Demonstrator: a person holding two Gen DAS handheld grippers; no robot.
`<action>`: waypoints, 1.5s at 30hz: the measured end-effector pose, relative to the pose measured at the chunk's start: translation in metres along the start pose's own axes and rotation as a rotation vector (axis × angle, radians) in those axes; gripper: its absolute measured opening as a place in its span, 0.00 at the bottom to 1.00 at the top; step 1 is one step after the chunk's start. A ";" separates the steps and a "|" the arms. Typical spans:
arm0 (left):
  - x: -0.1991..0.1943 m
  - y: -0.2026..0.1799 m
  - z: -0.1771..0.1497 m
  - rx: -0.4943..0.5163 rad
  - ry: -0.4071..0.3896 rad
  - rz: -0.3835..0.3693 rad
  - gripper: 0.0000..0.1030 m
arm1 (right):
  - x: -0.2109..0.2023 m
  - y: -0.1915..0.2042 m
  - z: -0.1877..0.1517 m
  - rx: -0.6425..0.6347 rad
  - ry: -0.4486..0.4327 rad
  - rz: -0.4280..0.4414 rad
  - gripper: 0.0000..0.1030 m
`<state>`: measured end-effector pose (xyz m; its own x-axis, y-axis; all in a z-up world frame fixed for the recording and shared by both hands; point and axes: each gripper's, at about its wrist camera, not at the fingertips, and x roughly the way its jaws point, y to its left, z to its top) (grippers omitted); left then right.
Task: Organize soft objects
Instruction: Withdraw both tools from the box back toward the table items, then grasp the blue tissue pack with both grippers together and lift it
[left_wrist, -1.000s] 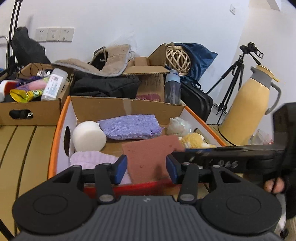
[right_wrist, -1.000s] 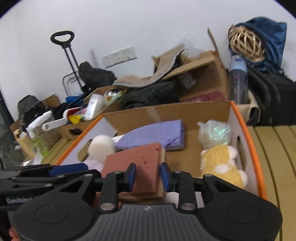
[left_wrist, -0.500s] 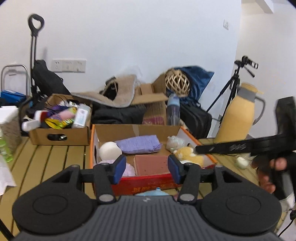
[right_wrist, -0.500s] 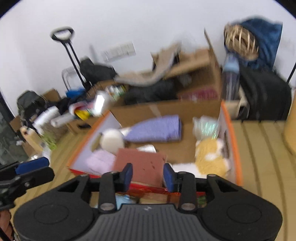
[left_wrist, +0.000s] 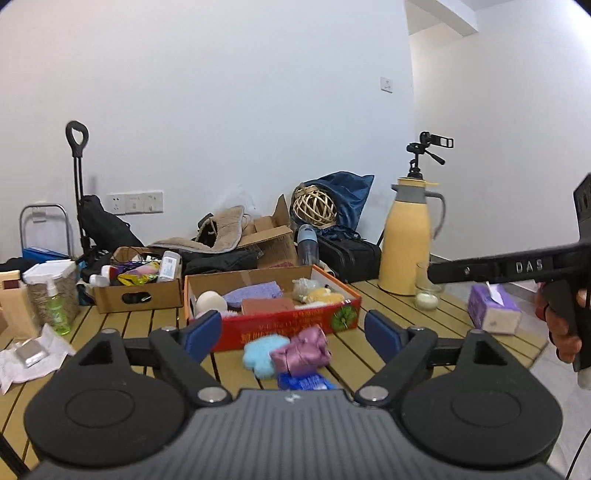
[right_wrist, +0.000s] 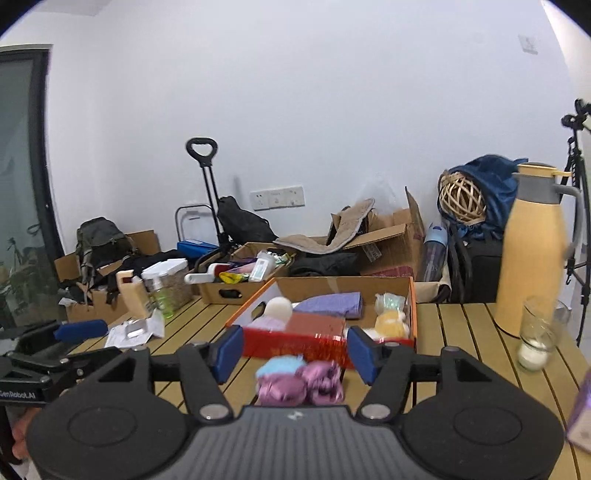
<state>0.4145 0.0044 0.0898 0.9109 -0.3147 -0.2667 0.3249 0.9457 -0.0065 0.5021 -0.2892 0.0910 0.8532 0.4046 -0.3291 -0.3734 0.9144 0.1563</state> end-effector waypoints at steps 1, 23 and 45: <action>-0.011 -0.004 -0.006 -0.003 -0.005 -0.001 0.88 | -0.011 0.004 -0.011 -0.005 -0.006 -0.001 0.61; -0.028 0.006 -0.084 -0.137 0.091 0.084 0.94 | -0.035 0.051 -0.131 -0.064 0.089 -0.048 0.66; 0.184 0.044 -0.075 -0.133 0.242 0.045 0.81 | 0.164 -0.004 -0.116 -0.057 0.259 -0.155 0.61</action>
<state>0.5772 -0.0055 -0.0320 0.8311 -0.2585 -0.4923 0.2343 0.9657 -0.1117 0.6011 -0.2252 -0.0719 0.7833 0.2432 -0.5721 -0.2726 0.9615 0.0354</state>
